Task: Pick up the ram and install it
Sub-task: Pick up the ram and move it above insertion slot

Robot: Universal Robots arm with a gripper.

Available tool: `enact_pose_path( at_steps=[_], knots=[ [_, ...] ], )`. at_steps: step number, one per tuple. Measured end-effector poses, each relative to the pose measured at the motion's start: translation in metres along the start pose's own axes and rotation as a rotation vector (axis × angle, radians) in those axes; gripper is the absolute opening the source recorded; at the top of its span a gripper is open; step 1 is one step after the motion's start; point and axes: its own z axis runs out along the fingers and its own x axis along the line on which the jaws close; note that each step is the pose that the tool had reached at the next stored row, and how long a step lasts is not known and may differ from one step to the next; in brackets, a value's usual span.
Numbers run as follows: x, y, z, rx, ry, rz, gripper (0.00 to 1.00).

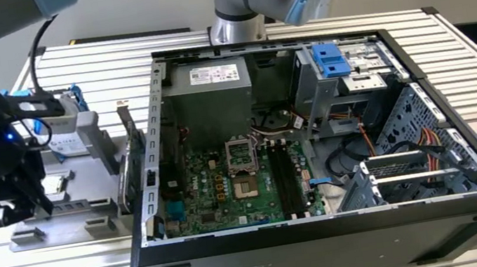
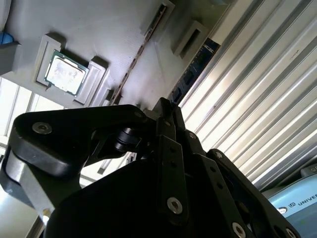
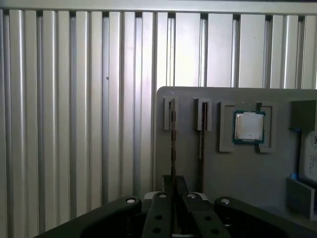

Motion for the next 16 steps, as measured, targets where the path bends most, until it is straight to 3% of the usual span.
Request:
enact_pose_path(
  at_steps=[16],
  knots=[
    [0.0, 0.0001, -0.0096, -0.0001, 0.0001, 0.0, 0.0]
  ],
)
